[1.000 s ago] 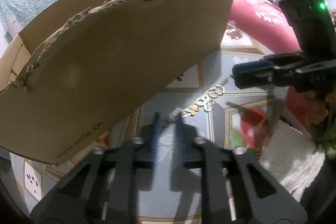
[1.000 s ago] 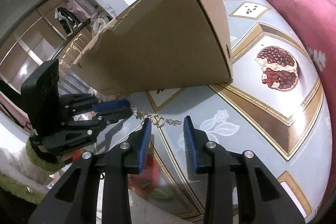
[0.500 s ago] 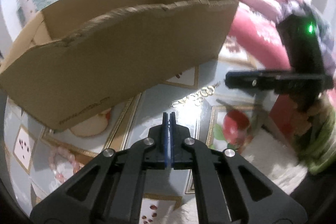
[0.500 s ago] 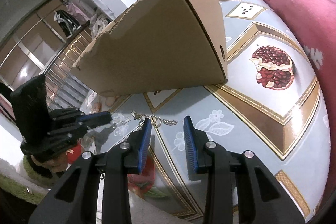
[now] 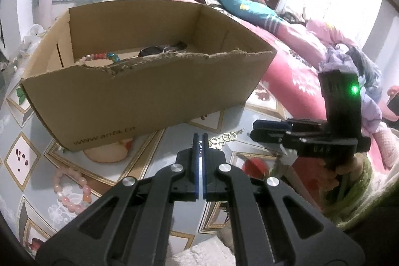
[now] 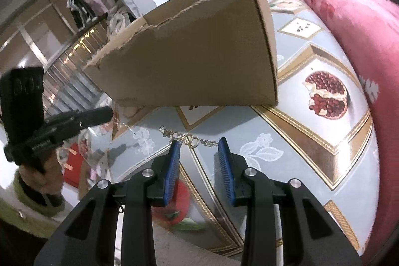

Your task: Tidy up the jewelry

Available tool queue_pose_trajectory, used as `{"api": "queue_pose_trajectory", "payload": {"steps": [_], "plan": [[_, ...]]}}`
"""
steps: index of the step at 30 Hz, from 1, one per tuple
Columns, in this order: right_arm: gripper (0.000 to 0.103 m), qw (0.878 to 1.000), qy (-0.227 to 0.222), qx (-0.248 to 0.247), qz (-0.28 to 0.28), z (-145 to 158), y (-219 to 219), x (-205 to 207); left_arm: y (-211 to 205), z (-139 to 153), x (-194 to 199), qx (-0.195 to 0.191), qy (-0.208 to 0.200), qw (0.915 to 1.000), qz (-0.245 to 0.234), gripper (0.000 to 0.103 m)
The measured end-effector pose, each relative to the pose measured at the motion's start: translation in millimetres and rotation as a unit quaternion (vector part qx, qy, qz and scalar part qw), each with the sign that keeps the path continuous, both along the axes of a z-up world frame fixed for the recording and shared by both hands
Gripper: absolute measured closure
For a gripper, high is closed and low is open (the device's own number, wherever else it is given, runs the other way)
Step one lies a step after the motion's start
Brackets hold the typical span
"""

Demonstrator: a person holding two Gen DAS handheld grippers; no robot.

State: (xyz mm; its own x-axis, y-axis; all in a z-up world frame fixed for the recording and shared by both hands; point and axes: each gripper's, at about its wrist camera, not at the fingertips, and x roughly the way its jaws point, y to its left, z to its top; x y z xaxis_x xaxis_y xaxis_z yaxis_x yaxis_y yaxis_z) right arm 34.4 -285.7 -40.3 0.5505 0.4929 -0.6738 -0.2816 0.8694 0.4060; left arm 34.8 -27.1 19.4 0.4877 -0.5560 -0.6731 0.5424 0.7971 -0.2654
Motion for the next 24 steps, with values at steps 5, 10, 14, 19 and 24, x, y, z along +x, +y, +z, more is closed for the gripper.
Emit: {"api": "queue_pose_trajectory", "payload": {"steps": [5,10,14,19,24], "plan": [[0.071,0.998,-0.022,-0.06,0.009,4,14,-2,-2,-8,5,-0.005,0.008,0.9999,0.008,0.102],[0.071,0.995,-0.035,-0.09,0.018,5,23,2,-4,-15,7,0.003,0.014,0.9999,0.008,0.102],[0.075,0.992,-0.051,-0.111,0.037,7,34,2,-6,-17,7,0.006,0.013,0.9999,0.007,0.102],[0.081,0.986,-0.061,-0.143,0.059,3,44,6,-6,-19,8,0.005,0.015,0.9998,0.007,0.102],[0.082,0.982,-0.069,-0.16,0.074,2,46,9,-6,-20,9,0.005,0.017,0.9998,0.007,0.102]]}}
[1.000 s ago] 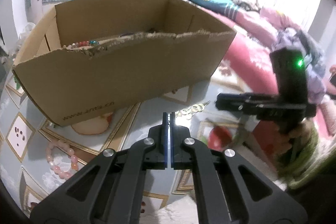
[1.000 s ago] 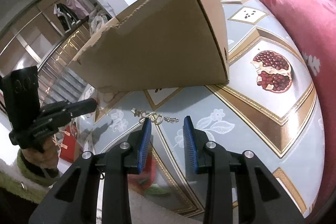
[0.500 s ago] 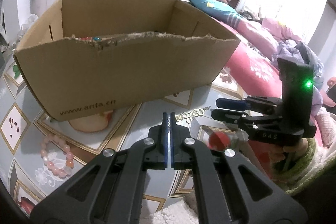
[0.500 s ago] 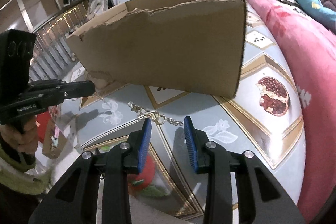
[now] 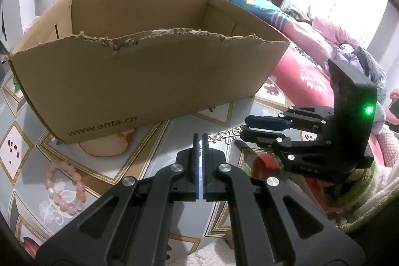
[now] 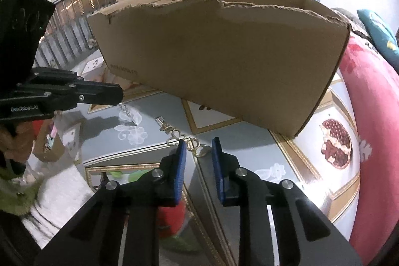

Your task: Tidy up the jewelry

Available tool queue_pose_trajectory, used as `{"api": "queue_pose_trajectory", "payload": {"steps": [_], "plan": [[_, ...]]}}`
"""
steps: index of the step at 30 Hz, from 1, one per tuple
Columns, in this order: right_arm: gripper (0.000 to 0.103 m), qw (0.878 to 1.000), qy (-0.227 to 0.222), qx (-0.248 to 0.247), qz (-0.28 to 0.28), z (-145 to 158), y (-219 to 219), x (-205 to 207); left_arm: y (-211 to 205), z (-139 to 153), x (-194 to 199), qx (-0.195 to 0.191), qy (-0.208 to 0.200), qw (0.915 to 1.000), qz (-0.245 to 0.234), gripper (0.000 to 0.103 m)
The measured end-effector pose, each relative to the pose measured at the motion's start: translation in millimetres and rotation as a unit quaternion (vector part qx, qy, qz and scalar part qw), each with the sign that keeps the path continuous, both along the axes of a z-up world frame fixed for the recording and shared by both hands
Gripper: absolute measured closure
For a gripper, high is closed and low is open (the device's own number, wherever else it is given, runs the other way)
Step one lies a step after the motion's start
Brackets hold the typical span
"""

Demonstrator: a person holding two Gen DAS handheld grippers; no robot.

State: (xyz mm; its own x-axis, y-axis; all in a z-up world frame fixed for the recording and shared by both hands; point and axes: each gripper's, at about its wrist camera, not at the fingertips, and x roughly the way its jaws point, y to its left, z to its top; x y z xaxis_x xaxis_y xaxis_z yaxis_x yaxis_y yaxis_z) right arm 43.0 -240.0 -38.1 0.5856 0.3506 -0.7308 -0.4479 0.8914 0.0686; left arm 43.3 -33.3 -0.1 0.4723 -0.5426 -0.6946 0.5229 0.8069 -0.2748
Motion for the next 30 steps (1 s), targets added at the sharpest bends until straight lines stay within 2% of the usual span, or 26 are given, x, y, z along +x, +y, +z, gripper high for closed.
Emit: {"api": "queue_pose_trajectory", "payload": {"steps": [4,6,9,20,25,28,30], "plan": [[0.085,1.0,-0.007,-0.02,0.014,2,4,-1,-1,-3,0,0.001,0.002,1.0,0.0,0.102],[0.092,0.999,-0.01,-0.032,0.019,3,5,-2,-1,-4,0,0.001,0.003,1.0,-0.001,0.102],[0.097,0.999,-0.009,-0.035,0.021,4,3,-3,-2,-4,1,0.001,0.003,1.0,0.0,0.102],[0.098,1.0,0.013,-0.01,0.027,5,-8,-16,-3,-5,1,0.004,0.001,1.0,-0.002,0.102],[0.098,1.0,0.006,-0.004,0.018,10,-15,-19,-5,-5,0,0.005,0.0,1.0,-0.004,0.102],[0.094,1.0,0.005,-0.011,0.002,9,-22,-13,-5,-5,-1,0.006,0.0,1.0,-0.004,0.102],[0.079,1.0,0.007,-0.017,-0.005,7,-22,-9,-5,-5,-1,0.006,0.0,1.0,-0.004,0.102]]}}
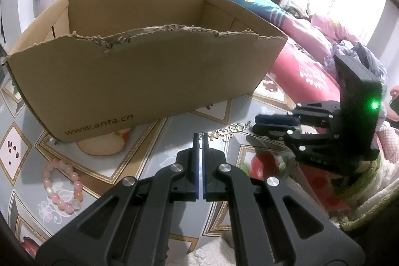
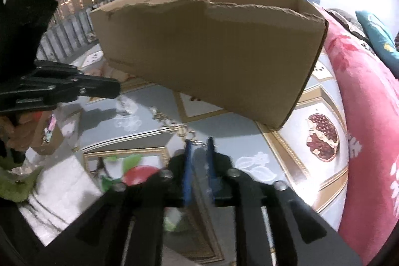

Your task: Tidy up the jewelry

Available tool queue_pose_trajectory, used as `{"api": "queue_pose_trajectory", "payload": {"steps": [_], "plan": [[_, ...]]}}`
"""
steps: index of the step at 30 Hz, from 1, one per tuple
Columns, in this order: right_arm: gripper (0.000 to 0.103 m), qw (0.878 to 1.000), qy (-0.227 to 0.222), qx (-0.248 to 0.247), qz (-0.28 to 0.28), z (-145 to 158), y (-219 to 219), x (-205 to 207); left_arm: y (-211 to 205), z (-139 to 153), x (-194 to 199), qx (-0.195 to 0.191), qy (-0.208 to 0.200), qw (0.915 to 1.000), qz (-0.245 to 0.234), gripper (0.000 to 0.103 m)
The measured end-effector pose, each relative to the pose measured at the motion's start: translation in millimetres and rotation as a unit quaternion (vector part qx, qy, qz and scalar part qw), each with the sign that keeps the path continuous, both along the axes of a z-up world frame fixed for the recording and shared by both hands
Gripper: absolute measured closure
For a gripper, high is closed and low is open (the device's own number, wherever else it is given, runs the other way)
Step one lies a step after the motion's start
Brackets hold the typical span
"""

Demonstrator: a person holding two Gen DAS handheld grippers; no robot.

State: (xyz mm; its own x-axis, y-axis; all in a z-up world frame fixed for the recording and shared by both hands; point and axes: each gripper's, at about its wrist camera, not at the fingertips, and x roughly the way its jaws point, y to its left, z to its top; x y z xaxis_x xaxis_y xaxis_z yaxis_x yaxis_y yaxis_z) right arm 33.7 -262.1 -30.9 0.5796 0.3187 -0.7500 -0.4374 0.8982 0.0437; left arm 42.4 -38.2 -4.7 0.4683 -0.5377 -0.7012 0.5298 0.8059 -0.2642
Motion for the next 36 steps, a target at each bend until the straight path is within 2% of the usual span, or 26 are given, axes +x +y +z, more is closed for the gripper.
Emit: {"api": "queue_pose_trajectory", "payload": {"steps": [2,6,12,20,28,32,35,36], "plan": [[0.075,1.0,0.002,-0.004,-0.004,-2,3,2,0,0,0,0.001,0.001,1.0,0.001,0.102],[0.076,1.0,0.0,-0.005,0.001,-5,13,5,1,-1,0,0.002,0.003,1.0,0.003,0.102],[0.098,1.0,0.006,0.012,0.017,-3,20,8,0,-2,2,0.003,0.006,1.0,0.0,0.102],[0.1,0.999,0.02,0.035,0.027,-1,13,-2,3,-1,1,0.002,0.005,1.0,0.002,0.102],[0.1,0.997,0.015,0.078,0.025,12,3,-15,5,2,-1,-0.001,-0.001,1.0,0.002,0.102],[0.1,0.997,0.022,0.07,0.015,11,2,-13,7,3,-4,-0.003,-0.002,1.0,0.003,0.102],[0.095,0.999,0.025,0.047,0.008,5,7,-9,8,4,-5,-0.004,-0.004,1.0,0.003,0.102],[0.088,0.999,0.025,0.041,0.008,4,9,-7,8,4,-6,-0.004,-0.004,1.0,0.003,0.102]]}}
